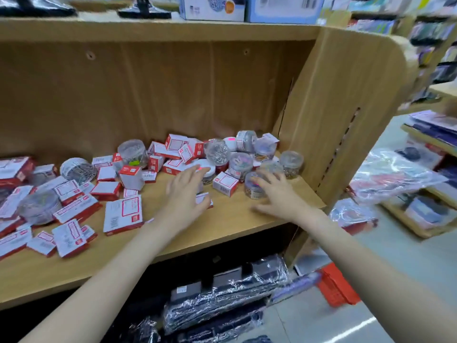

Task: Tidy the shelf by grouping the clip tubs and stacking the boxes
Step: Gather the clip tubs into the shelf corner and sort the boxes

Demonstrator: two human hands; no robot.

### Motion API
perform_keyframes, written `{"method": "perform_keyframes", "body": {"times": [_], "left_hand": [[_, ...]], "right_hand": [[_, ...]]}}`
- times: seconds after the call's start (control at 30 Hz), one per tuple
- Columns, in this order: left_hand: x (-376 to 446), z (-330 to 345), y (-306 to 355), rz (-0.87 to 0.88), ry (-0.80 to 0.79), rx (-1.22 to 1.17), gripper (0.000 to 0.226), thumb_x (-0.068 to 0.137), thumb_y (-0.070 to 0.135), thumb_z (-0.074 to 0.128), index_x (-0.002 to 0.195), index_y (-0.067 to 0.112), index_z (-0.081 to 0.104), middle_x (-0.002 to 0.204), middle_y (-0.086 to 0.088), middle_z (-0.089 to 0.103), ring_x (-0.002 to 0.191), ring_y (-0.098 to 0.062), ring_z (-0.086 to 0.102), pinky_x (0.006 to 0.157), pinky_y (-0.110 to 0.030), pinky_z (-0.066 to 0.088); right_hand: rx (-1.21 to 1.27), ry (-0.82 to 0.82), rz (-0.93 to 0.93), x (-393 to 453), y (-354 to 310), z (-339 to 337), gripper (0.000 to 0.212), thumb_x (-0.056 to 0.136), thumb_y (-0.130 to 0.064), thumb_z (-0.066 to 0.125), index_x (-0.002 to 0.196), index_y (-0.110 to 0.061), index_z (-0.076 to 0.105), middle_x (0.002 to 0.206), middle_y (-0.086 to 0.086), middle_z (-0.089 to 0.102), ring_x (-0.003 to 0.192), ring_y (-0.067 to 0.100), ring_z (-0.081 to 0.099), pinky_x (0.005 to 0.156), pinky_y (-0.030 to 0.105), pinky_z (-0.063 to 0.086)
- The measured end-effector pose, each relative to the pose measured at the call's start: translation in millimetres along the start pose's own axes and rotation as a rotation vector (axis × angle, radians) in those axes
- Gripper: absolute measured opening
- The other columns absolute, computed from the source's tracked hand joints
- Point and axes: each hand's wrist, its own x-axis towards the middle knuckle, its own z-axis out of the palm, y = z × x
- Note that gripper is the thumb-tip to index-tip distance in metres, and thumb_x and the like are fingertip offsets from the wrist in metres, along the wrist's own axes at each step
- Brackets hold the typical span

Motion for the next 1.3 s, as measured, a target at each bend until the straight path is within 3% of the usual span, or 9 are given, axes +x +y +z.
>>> {"method": "perform_keyframes", "body": {"times": [0.13,0.27,0.4,0.57,0.7,0.77,0.9,1.13,1.3], "left_hand": [[6,15,10,-0.103,0.063,0.040,0.063,0.075,0.040,0.042,0.133,0.017,0.046,0.144,-0.009,0.038,0.133,-0.030,0.029,0.106,-0.045,0.019],[14,22,21,-0.176,0.104,0.023,0.071,0.074,0.048,0.037,0.135,0.012,0.043,0.144,-0.009,0.037,0.134,-0.029,0.030,0.107,-0.045,0.021],[38,25,27,-0.175,0.083,-0.079,0.066,0.086,0.020,0.059,0.143,0.012,0.027,0.149,-0.012,0.025,0.137,-0.027,0.024,0.110,-0.039,0.024],[75,30,19,-0.186,0.092,-0.096,0.070,0.084,0.010,0.060,0.144,0.021,0.025,0.150,-0.017,0.020,0.138,-0.031,0.019,0.110,-0.039,0.022],[100,36,13,-0.237,0.082,-0.096,0.075,0.081,0.017,0.066,0.144,0.021,0.026,0.148,-0.018,0.022,0.136,-0.034,0.022,0.110,-0.040,0.023],[106,39,12,-0.213,0.089,-0.105,0.077,0.078,0.017,0.069,0.143,0.020,0.029,0.144,-0.016,0.027,0.133,-0.034,0.029,0.108,-0.038,0.025],[108,42,15,-0.151,0.140,-0.157,0.074,0.075,0.007,0.071,0.138,0.019,0.034,0.133,-0.008,0.038,0.121,-0.021,0.042,0.089,-0.014,0.027],[106,42,12,-0.151,0.200,-0.229,0.071,0.073,0.009,0.072,0.134,0.024,0.038,0.127,0.000,0.042,0.106,-0.007,0.044,0.081,-0.012,0.030],[104,41,8,-0.213,0.266,-0.286,0.068,0.072,0.014,0.073,0.131,0.022,0.041,0.124,0.000,0.047,0.108,-0.008,0.044,0.086,-0.016,0.031]], "right_hand": [[-0.061,0.098,-0.158,14,19,-7,0.056,0.084,-0.047,0.058,0.130,-0.019,0.042,0.132,0.007,0.036,0.124,0.028,0.028,0.101,0.039,0.027],[0.019,0.044,-0.171,28,27,-27,0.078,0.078,-0.053,0.061,0.141,-0.023,0.026,0.140,0.005,0.031,0.129,0.025,0.022,0.104,0.041,0.022],[-0.048,0.010,-0.219,34,33,-17,0.085,0.078,-0.057,0.057,0.144,-0.026,0.014,0.139,0.002,0.038,0.127,0.026,0.025,0.104,0.042,0.020],[0.170,-0.024,-0.271,36,43,-22,0.087,0.073,-0.051,0.068,0.142,-0.027,0.019,0.131,-0.001,0.045,0.120,0.019,0.032,0.098,0.033,0.028],[0.606,0.158,-0.191,38,44,-45,0.067,0.072,-0.042,0.074,0.121,-0.025,0.032,0.114,-0.006,0.047,0.104,0.010,0.047,0.085,0.019,0.038],[0.629,0.298,-0.173,47,41,-52,0.054,0.074,-0.037,0.074,0.106,-0.023,0.032,0.107,-0.006,0.047,0.094,0.007,0.047,0.076,0.006,0.035],[0.491,0.309,-0.226,70,35,-39,0.038,0.078,-0.030,0.070,0.095,-0.014,0.040,0.099,0.001,0.047,0.095,0.019,0.046,0.077,0.021,0.036],[0.500,0.309,-0.252,78,32,-13,0.053,0.072,-0.026,0.074,0.114,-0.016,0.043,0.119,-0.001,0.040,0.111,0.012,0.039,0.093,0.026,0.038],[0.528,0.265,-0.278,78,21,-1,0.067,0.075,-0.028,0.074,0.131,-0.022,0.037,0.130,0.002,0.034,0.119,0.011,0.039,0.094,0.016,0.032]]}}
